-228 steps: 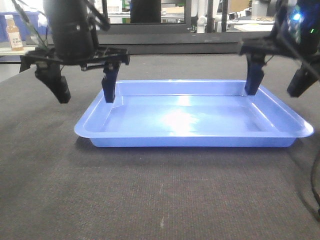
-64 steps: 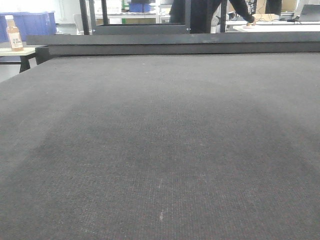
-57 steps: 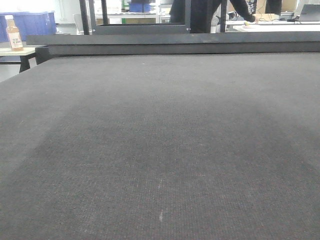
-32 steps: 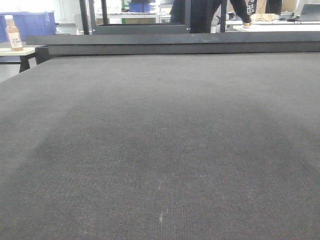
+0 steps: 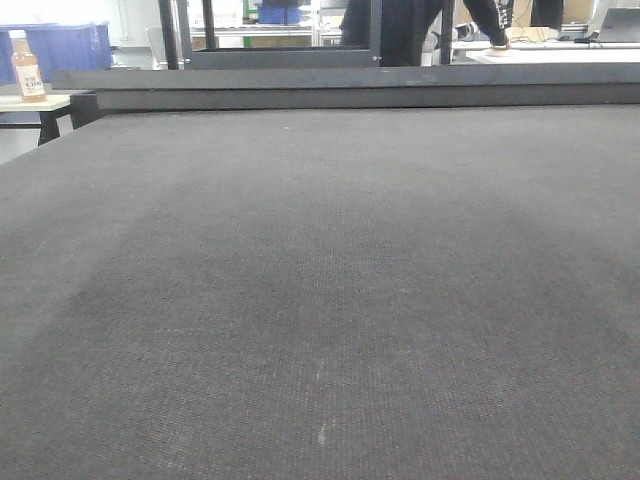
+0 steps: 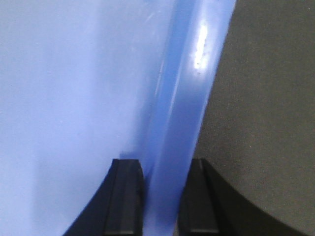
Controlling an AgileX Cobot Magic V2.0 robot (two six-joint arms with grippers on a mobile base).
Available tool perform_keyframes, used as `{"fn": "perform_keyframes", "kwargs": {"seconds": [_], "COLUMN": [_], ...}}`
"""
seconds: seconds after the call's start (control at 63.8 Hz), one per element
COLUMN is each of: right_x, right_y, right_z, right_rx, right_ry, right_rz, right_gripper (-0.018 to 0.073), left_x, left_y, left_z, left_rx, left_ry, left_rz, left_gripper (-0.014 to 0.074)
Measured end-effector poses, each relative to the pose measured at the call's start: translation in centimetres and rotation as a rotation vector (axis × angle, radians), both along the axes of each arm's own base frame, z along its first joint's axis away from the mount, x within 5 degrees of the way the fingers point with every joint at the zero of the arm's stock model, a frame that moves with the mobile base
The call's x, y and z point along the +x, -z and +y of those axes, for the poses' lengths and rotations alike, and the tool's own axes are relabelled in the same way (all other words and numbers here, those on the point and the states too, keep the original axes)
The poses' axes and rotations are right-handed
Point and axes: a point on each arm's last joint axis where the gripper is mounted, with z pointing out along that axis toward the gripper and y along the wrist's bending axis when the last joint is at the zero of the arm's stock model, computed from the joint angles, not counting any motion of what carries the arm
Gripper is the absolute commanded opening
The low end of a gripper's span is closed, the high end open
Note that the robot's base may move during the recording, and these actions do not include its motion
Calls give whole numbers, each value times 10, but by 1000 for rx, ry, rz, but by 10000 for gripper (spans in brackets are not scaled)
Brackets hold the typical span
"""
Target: Grab blue tray and place on right shelf
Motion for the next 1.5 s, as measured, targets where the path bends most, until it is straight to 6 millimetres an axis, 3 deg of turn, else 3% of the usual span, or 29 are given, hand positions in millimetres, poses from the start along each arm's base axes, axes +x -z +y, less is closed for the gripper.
{"fn": "perform_keyframes", "kwargs": {"seconds": [0.282,0.721,1.504], "right_x": [1,17,18], "right_y": [0,12,12], "right_z": [0,5,1], "right_rx": [-1,-11,-39], "right_ry": [0,3,15], "right_rz": [2,51,43], "right_gripper": [57,57,57], "left_x": [0,-1,-5], "left_y": [0,1,2], "left_z": [0,0,-4], "left_rx": [0,0,-38], "left_ry": [0,2,23], "left_rz": [0,17,65], "left_gripper": [-48,-48,-48]}}
